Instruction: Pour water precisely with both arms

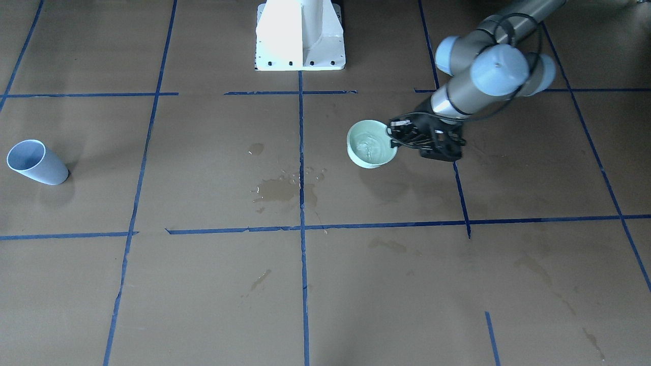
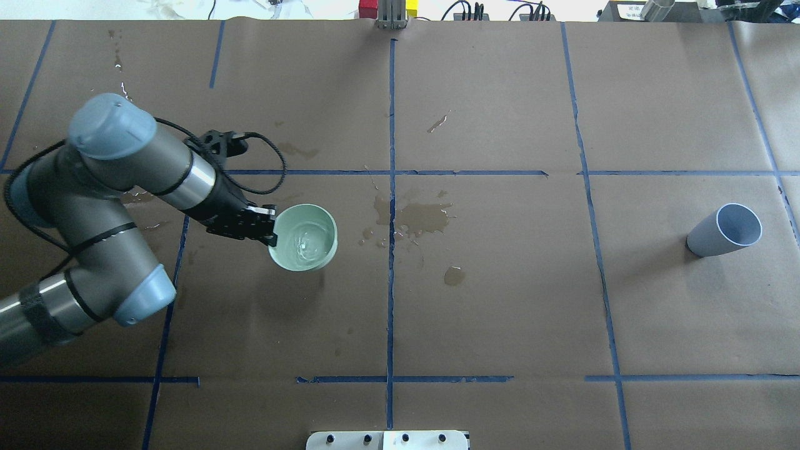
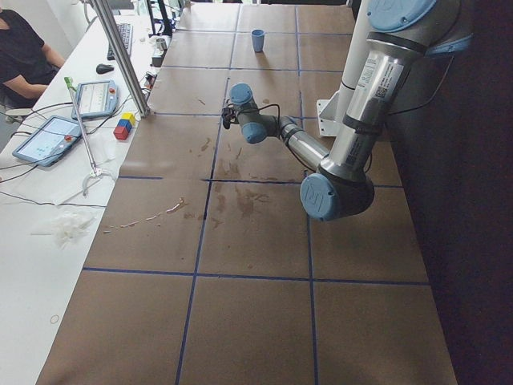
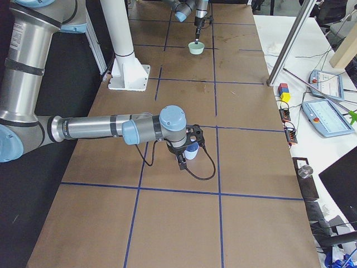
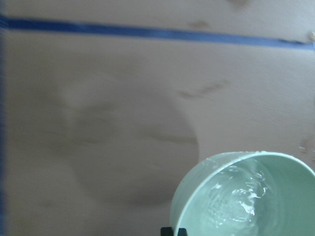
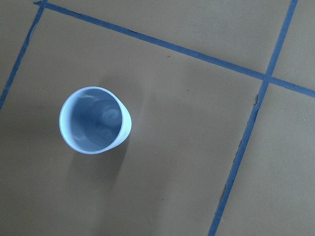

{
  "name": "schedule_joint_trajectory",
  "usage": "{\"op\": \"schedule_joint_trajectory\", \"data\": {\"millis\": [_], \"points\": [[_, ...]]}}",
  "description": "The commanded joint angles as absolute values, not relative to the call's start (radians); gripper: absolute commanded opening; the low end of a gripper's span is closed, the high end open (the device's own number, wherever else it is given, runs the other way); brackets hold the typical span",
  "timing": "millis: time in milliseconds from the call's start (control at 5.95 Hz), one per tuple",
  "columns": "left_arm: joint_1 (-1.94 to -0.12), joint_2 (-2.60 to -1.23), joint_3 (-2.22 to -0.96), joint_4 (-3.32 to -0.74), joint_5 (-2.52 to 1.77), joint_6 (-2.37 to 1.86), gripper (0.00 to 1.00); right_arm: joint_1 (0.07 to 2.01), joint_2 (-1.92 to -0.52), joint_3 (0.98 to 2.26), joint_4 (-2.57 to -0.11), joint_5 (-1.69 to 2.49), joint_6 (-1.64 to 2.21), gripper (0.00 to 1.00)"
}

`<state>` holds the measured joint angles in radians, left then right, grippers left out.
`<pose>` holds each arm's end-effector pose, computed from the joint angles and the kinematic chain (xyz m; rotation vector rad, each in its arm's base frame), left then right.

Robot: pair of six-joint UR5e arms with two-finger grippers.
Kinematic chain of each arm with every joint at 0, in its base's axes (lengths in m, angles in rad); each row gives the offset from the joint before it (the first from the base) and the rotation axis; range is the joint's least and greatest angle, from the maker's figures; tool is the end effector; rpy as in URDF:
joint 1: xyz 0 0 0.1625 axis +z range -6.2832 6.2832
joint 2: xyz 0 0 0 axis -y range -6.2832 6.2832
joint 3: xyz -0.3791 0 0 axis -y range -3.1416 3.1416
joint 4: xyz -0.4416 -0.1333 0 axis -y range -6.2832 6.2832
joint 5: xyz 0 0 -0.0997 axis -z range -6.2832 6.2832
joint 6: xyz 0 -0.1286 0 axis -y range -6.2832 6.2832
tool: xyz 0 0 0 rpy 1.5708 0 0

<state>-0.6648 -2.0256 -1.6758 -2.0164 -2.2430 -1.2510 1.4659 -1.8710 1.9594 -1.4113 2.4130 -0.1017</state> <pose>0.5017 -0.4608 0.2383 -0.0839 1.1352 0.0307 -0.0095 -0.4469 0.5442 0.2325 -0.8411 -0.2977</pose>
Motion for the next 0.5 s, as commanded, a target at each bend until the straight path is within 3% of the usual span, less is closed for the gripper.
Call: {"op": "schedule_joint_trajectory", "data": {"millis": [0,336], "points": [[-0.538,-2.172,-1.651,-1.869,-2.073,-1.285,0.0,1.465,-1.878,1.959,-1.376,2.414,-0.106,1.0],[-0.531,-2.276,-1.527,-1.867,-2.059,-1.289,0.0,1.457,-1.878,1.959,-1.371,2.414,-0.106,1.0]]}}
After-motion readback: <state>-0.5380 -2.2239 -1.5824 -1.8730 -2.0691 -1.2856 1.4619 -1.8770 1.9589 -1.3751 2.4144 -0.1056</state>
